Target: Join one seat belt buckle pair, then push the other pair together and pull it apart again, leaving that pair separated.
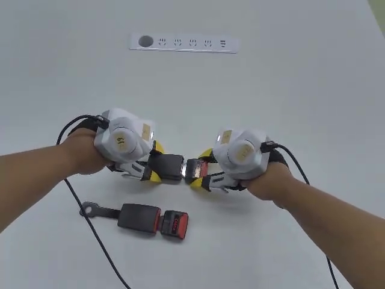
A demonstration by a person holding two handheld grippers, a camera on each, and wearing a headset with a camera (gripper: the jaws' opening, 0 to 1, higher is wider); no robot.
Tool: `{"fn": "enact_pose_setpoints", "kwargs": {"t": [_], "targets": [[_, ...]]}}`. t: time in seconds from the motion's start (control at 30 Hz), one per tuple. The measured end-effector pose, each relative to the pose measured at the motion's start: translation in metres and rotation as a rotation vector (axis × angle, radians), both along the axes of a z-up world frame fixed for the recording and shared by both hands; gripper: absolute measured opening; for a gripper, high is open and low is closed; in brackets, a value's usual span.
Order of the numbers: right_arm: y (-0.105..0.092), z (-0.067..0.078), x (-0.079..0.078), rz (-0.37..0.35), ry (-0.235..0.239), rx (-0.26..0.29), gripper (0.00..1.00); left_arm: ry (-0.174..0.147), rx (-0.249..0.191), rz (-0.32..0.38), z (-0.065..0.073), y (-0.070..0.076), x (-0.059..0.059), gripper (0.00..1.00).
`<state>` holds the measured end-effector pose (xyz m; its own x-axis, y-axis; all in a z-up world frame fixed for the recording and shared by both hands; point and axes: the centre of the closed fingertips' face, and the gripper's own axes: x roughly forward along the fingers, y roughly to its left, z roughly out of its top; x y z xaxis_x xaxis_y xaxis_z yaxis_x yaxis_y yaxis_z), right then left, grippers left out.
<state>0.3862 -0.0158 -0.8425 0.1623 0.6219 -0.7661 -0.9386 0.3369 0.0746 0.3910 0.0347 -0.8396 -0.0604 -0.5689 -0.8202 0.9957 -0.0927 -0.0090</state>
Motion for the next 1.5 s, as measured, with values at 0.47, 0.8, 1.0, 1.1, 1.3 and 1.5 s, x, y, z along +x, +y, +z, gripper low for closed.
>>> {"fn": "enact_pose_setpoints", "kwargs": {"t": [0.47,0.8,1.0,1.1,1.3,1.5], "targets": [[-0.001,-0.001,0.0,0.013,-0.002,-0.041,0.34,-0.001,0.002,-0.003,-0.003,0.001,0.002,0.33],[-0.002,-0.002,0.0,0.013,-0.004,-0.042,0.35,0.0,0.013,-0.013,-0.004,0.002,0.002,0.34],[-0.005,-0.001,-0.001,0.007,-0.009,-0.031,0.35,0.001,0.008,-0.012,-0.003,0.002,0.002,0.34],[-0.008,-0.001,-0.002,0.01,-0.016,-0.045,0.35,0.004,0.002,-0.006,-0.003,0.003,0.003,0.34],[-0.021,-0.003,-0.004,-0.001,-0.007,-0.019,0.35,0.007,-0.01,0.004,-0.002,0.003,0.003,0.34],[-0.042,-0.003,-0.007,-0.007,-0.012,-0.02,0.35,0.008,-0.009,0.016,-0.001,0.002,0.001,0.34]]}}
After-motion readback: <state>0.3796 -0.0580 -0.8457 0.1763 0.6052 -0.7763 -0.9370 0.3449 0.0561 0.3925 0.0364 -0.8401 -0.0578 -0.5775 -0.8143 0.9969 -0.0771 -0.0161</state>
